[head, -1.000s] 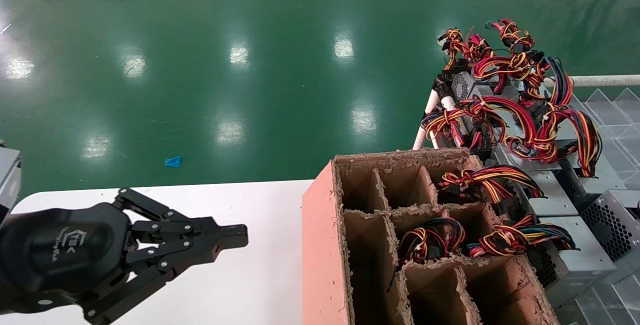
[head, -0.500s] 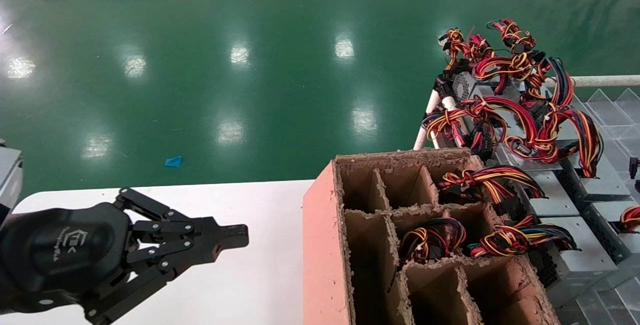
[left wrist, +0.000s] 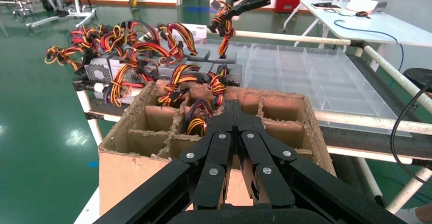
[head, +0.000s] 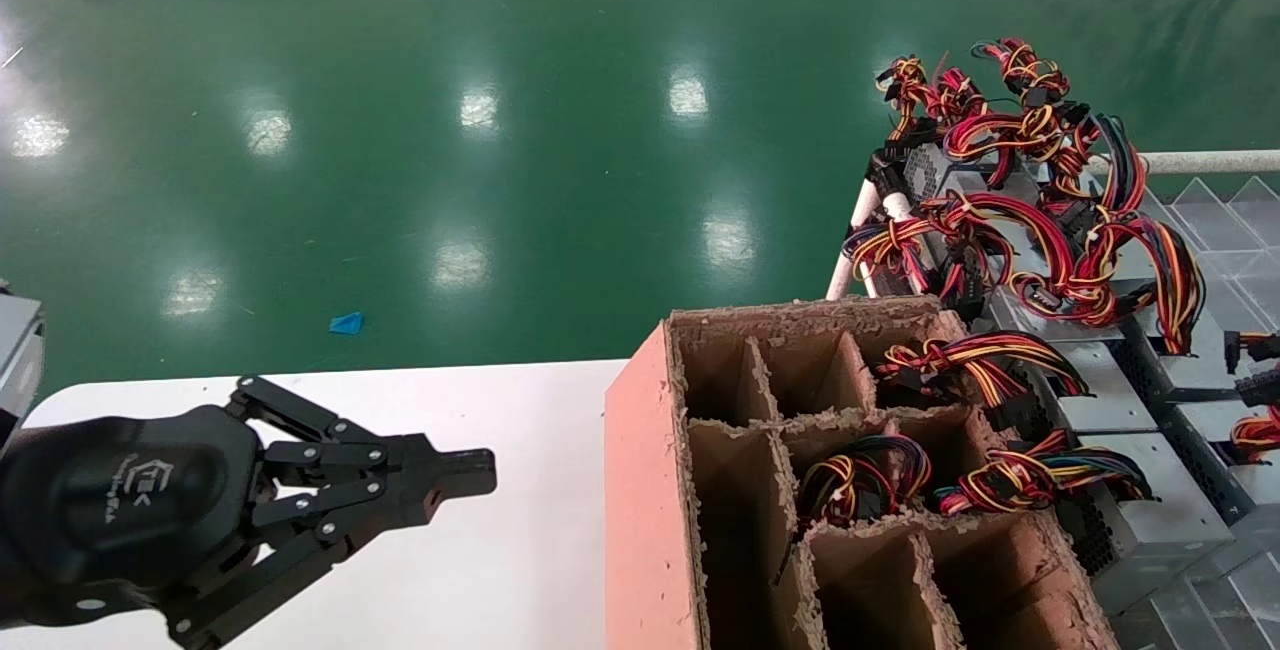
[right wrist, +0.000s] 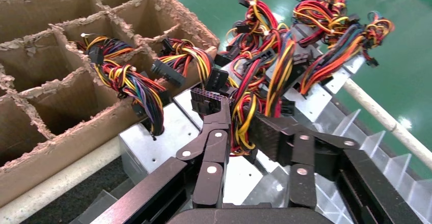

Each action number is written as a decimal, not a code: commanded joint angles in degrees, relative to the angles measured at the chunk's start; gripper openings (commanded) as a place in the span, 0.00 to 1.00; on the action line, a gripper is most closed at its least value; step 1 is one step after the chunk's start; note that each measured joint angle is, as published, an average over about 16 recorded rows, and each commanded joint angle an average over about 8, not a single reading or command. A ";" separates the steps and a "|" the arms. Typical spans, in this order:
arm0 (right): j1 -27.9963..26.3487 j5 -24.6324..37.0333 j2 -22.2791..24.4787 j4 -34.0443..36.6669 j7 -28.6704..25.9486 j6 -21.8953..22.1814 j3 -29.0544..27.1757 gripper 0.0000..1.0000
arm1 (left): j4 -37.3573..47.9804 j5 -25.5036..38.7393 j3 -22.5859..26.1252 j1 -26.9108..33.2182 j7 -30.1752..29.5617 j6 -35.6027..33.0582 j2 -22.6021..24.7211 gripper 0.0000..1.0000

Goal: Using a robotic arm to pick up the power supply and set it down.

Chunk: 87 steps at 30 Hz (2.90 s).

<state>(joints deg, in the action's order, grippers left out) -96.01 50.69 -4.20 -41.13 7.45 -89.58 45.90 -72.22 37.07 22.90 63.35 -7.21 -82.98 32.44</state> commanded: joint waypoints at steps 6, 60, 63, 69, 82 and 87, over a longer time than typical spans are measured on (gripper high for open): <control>-0.41 -0.88 1.10 -1.66 -1.66 0.11 -0.14 1.00 | 0.00 0.00 0.00 0.00 0.00 0.00 0.00 0.00; 22.70 -7.95 -19.65 -23.91 -13.26 2.68 -20.59 1.00 | 0.00 -0.01 0.02 0.00 0.01 0.01 -0.01 1.00; 24.50 -8.09 -21.36 -25.23 -14.02 2.86 -22.02 1.00 | 0.00 -0.01 0.02 0.00 0.01 0.01 -0.01 1.00; 28.11 -8.36 -24.79 -27.85 -15.53 3.23 -24.87 1.00 | 0.00 -0.01 0.02 0.01 0.01 0.01 -0.01 1.00; 34.97 -8.86 -31.31 -32.82 -18.36 3.93 -30.27 1.00 | 0.01 -0.02 0.02 0.00 0.01 0.01 -0.01 1.00; 35.77 -8.93 -32.04 -33.36 -18.61 4.04 -30.92 1.00 | 0.01 -0.03 0.01 -0.01 0.02 0.02 -0.02 1.00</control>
<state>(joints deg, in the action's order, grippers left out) -60.67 41.79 -35.84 -74.19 -11.03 -85.58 15.31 -72.21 37.04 22.91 63.35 -7.19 -82.96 32.42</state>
